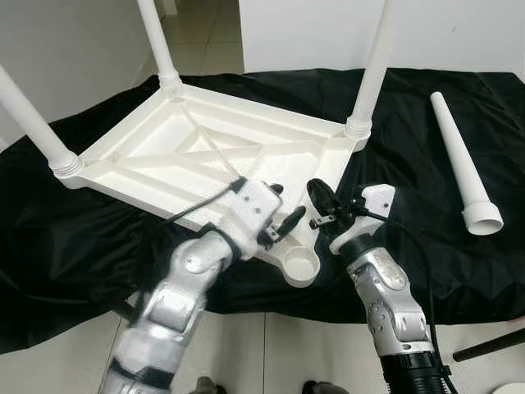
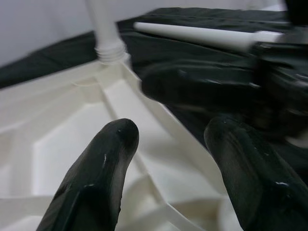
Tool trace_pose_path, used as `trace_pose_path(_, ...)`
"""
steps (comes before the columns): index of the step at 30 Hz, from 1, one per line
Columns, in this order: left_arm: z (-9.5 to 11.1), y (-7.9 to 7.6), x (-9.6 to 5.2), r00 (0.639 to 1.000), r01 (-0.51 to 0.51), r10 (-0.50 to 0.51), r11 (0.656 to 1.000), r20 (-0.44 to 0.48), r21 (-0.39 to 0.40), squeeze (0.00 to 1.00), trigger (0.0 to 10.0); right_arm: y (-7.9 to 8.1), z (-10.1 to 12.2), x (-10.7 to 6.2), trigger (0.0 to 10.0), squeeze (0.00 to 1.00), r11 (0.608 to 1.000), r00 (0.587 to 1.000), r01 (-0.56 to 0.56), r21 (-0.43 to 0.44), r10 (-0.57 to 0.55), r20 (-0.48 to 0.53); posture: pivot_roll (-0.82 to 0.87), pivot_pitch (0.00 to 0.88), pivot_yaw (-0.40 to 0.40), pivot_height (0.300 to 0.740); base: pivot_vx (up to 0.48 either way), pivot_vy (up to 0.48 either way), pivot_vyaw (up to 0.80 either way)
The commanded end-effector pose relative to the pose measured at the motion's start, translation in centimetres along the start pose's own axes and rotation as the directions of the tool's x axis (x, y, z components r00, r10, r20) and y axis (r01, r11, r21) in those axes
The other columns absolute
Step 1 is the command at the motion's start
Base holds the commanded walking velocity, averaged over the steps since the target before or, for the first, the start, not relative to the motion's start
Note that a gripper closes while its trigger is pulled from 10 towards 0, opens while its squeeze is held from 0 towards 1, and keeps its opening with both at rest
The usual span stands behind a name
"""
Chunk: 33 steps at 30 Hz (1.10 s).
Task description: Building children table
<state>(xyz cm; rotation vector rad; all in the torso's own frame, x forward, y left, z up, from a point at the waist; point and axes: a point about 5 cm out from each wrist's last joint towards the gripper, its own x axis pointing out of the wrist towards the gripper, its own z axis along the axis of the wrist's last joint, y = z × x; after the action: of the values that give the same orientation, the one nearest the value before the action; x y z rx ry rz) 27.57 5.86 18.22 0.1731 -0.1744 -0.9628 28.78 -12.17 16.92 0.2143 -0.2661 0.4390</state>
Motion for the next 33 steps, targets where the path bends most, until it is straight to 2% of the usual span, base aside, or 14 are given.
trace_pose_path(1, -0.1, -0.2, -0.4, 0.999, 0.044, -0.044, 0.998, -0.005, -0.035, 0.01, 10.0, 0.2, -0.4, -0.1, 10.0, 0.0, 1.0, 1.0, -0.008, -0.005, 0.008, -0.017, -0.07, 0.11, 0.1, 0.74, 0.0, 0.0, 0.0)
trace_pose_path(2, -0.1, -0.5, -1.2, 0.995, 0.103, -0.103, 0.993, 0.003, -0.062, 1.0, 10.0, 0.0, -0.5, -0.1, 10.0, 0.0, 1.0, 1.0, -0.004, 0.003, 0.004, -0.022, -0.07, 0.111, 0.095, 0.74, 0.0, 0.0, 0.0)
trace_pose_path(5, -0.2, -0.8, -2.0, 0.989, 0.148, -0.149, 0.987, -0.001, -0.058, 1.0, 10.0, 0.0, -0.6, -0.1, 10.0, 0.0, 1.0, 1.0, -0.003, 0.005, 0.003, -0.023, -0.07, 0.111, 0.091, 0.74, 0.0, 0.0, 0.0)
trace_pose_path(7, -0.9, -1.1, -2.8, 0.981, 0.184, -0.186, 0.982, -0.057, -0.036, 1.0, 10.0, 0.1, -0.6, -0.1, 10.0, 0.0, 1.0, 1.0, -0.008, 0.005, 0.008, -0.025, -0.06, 0.112, 0.088, 0.74, 0.0, 0.0, 0.0)
trace_pose_path(12, -1.7, -1.0, -3.5, 0.97, 0.214, -0.214, 0.977, -0.112, -0.009, 1.0, 10.0, 0.1, -0.7, 0.0, 10.0, 0.0, 1.0, 0.999, -0.014, 0.004, 0.014, -0.029, -0.06, 0.112, 0.076, 0.74, 0.0, 0.0, 0.0)
trace_pose_path(14, -2.4, -0.9, -4.2, 0.957, 0.246, -0.239, 0.969, -0.168, 0.024, 1.0, 10.0, 0.1, -0.7, 0.0, 10.0, 0.0, 1.0, 0.999, -0.019, 0.002, 0.019, -0.032, -0.06, 0.113, 0.075, 0.74, 0.0, 0.0, 0.0)
trace_pose_path(15, -2.4, -0.9, -4.2, 0.957, 0.246, -0.239, 0.969, -0.168, 0.024, 1.0, 10.0, 0.1, -0.7, 0.0, 10.0, 0.0, 1.0, 0.999, -0.019, 0.002, 0.019, -0.032, -0.06, 0.113, 0.075, 0.74, 0.0, 0.0, 0.0)
trace_pose_path(16, -2.8, -0.6, -4.5, 0.948, 0.257, -0.245, 0.966, -0.201, 0.034, 0.0, 10.0, 0.0, -0.7, 0.0, 10.0, 0.0, 1.0, 0.999, -0.021, 0.0, 0.021, -0.034, -0.06, 0.11, 0.071, 0.74, 0.0, 0.0, 0.0)
trace_pose_path(26, -4.4, 0.6, -5.6, 0.909, 0.288, -0.261, 0.957, -0.326, 0.038, 0.0, 10.0, 0.0, -0.6, 0.2, 10.0, 0.0, 1.0, 0.999, -0.028, -0.005, 0.028, -0.03, -0.06, 0.101, 0.067, 0.74, 0.0, 0.0, 0.0)
trace_pose_path(33, -5.1, 1.7, -5.1, 0.91, 0.226, -0.175, 0.969, -0.376, 0.096, 0.0, 10.0, 0.0, -0.5, 0.3, 10.0, 0.0, 1.0, 0.999, -0.03, -0.009, 0.029, -0.027, -0.07, 0.105, 0.07, 0.74, 0.0, 0.0, 0.0)
